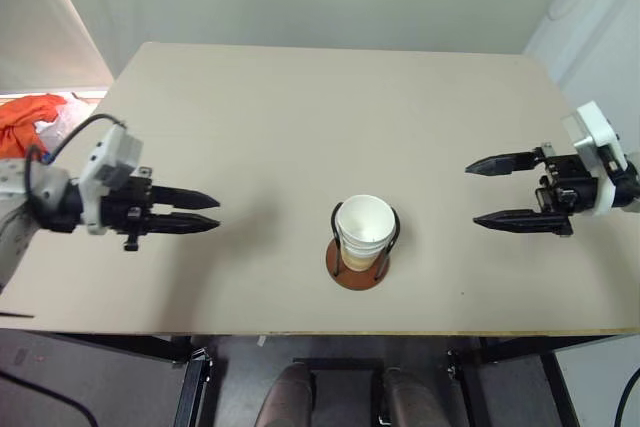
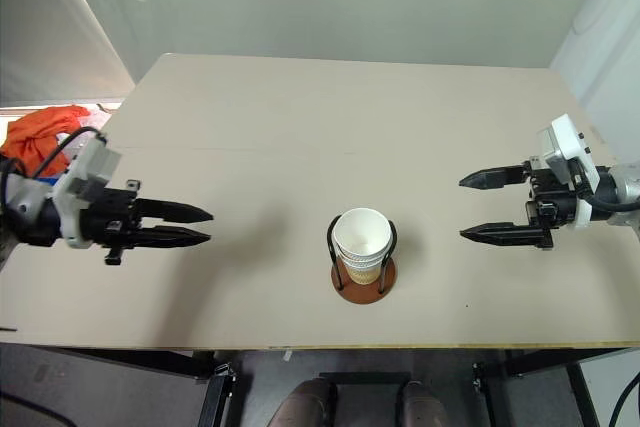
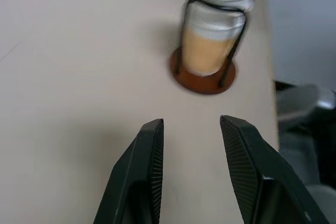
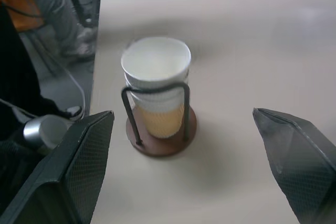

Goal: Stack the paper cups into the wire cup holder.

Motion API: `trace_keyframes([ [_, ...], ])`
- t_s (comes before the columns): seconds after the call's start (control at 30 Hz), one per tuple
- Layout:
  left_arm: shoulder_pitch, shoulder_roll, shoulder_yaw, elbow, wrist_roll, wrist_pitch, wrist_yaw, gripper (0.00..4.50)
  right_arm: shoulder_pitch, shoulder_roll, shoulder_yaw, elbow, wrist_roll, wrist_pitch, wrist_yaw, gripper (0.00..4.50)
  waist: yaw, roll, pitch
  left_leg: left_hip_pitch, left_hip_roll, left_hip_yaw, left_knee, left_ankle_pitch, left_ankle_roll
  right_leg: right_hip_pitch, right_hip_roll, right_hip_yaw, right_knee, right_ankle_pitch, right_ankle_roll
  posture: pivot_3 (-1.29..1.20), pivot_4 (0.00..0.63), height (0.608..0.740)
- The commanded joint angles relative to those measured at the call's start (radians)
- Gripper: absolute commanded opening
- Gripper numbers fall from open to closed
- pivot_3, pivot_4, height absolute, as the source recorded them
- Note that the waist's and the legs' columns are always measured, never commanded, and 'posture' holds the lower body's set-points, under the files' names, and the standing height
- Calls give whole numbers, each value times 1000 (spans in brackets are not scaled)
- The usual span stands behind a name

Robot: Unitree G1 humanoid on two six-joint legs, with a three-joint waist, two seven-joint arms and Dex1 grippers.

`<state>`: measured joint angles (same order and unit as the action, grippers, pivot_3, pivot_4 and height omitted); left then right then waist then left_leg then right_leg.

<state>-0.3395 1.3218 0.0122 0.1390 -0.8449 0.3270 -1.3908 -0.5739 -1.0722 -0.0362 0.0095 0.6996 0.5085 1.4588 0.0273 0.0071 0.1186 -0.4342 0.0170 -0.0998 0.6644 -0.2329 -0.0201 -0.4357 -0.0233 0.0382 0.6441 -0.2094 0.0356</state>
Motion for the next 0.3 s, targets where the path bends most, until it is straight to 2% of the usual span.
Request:
trace_keyframes([
  [0.03,115,6,209,-94,-6,51,32,1833,-53,6,0,47,-37,-25,52,4500,-1,0,0,0,0,0,0,0,0,0,0,-1,1,-3,-5,0,150,740],
  [0.17,226,-7,371,-143,18,105,29,1833,-107,36,23,109,-81,-42,84,4500,-6,0,0,3,5,0,-2,-2,-4,0,1,-6,2,-1,-14,0,150,740],
  [0.3,242,-24,414,-165,42,135,24,1833,-141,61,37,141,-112,-51,112,4500,-8,0,0,10,7,1,-4,0,-7,4,2,-7,2,2,-21,0,150,740],
])
